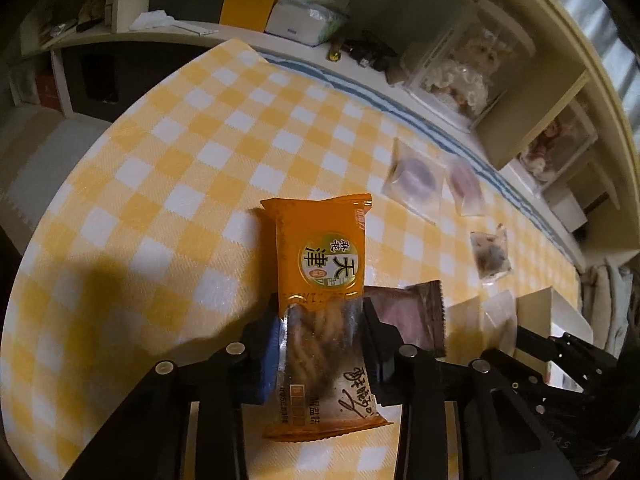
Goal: Organize snacks
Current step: 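Grasp the orange biscuit pack with the left gripper while the right grasps a clear round cookie, then carry the orange pack and clear cookie into the white tray and release them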
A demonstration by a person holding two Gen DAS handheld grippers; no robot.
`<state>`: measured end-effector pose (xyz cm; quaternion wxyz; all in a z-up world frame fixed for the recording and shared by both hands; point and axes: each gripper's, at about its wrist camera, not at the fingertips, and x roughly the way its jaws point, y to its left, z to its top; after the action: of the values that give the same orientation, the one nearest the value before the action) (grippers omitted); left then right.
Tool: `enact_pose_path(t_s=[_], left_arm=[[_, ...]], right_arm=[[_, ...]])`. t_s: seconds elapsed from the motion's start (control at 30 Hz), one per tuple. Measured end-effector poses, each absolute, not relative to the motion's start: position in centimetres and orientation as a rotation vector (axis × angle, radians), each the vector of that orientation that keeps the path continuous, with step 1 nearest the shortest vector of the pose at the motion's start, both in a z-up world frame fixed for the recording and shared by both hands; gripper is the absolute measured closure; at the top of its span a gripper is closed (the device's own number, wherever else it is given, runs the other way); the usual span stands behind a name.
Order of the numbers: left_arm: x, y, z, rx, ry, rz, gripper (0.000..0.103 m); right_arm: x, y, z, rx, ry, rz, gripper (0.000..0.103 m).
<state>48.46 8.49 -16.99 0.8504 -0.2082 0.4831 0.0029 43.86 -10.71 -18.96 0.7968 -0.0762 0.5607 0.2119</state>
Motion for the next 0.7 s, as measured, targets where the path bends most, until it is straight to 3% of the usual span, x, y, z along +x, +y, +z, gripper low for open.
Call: enact_pose_path(t_s=[0.7], left_arm=[[38.6, 6.9, -7.5, -0.365, 0.851, -0.176, 0.068]], right_arm=[[37.9, -14.7, -8.9, 0.002, 0.993, 0.333, 0.058]])
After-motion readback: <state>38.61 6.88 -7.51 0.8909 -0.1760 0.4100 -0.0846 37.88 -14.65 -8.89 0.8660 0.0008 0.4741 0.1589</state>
